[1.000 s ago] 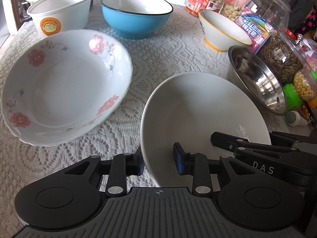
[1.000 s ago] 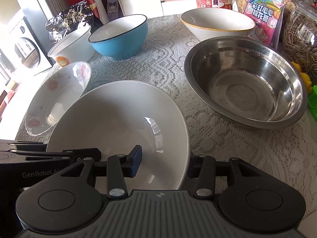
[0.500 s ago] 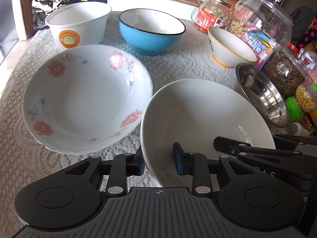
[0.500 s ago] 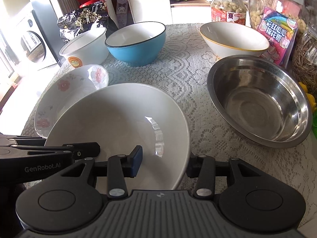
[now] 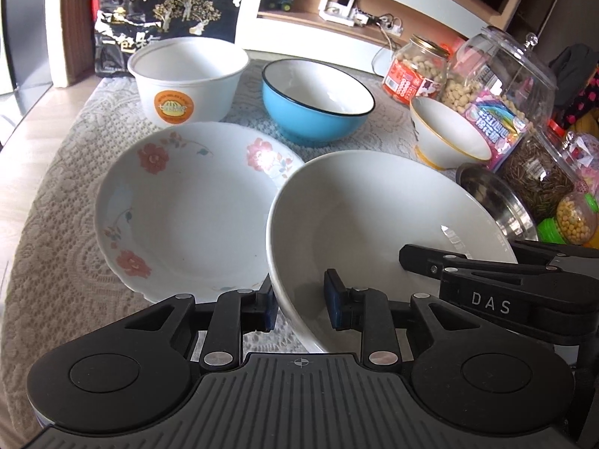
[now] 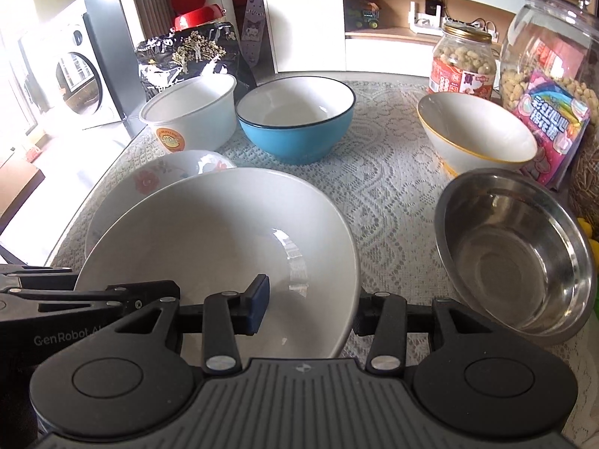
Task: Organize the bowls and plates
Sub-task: 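Lift the large white bowl with both tools and carry it over the pink-flowered bowl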
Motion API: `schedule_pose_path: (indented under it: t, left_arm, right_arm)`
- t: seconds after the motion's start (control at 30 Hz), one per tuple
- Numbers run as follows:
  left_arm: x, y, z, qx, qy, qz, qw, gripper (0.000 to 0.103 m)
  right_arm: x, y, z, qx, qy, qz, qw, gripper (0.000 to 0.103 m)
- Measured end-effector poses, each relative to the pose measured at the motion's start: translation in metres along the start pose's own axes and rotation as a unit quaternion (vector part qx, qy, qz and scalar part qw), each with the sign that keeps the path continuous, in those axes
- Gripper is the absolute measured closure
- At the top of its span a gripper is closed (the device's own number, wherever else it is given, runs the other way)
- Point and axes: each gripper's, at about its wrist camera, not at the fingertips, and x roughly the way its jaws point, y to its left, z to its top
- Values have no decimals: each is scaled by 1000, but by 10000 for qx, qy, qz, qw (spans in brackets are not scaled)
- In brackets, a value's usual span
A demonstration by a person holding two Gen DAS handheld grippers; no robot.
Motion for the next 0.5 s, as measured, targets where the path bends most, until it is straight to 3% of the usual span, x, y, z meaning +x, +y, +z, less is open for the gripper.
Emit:
schedule_pose_path:
  t: [0.17,0.5]
  left_arm:
    - [-11,19,12,-145,-295,143,9994,75]
    - [-15,63,18,-313,-539,915,9939,74]
  right_arm:
    - [7,18,16,-218,-134,202,9995,59]
    - [48,66,38,-496,26,728,9961,60]
